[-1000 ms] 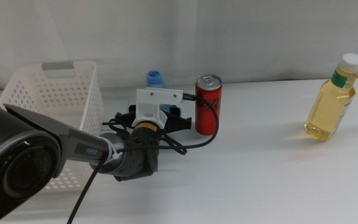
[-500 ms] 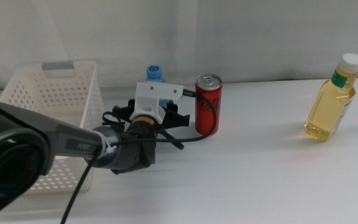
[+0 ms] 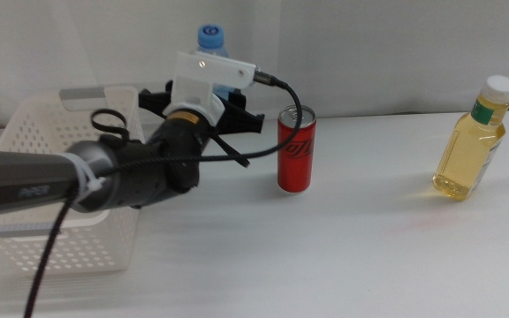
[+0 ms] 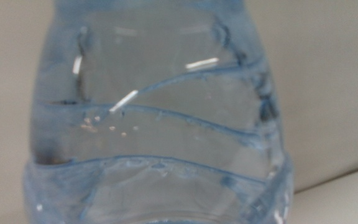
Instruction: Use arms to grab the bottles and put them into the dustbin to the left of the table.
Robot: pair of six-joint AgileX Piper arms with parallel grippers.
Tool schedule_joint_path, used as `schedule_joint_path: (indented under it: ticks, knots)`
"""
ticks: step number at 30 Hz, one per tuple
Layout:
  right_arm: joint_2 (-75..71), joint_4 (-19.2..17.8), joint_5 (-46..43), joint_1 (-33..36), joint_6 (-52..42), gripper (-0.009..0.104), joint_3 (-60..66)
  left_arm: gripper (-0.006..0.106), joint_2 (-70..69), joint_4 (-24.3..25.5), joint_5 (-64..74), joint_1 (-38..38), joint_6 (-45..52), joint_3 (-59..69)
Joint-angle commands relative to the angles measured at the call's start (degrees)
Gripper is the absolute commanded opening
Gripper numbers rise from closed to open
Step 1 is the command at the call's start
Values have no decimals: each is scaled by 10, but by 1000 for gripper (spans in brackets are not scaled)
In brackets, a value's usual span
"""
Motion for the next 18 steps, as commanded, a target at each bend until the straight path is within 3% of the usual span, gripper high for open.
schedule_joint_path:
  ticks: [1, 18]
  knots:
    - [-3, -2, 0, -2, -1, 103, 22, -3, -31, 0, -8, 9, 11, -5]
    - [-3, -2, 0, -2, -1, 103, 22, -3, -175, -1, 156, 91, 95, -6]
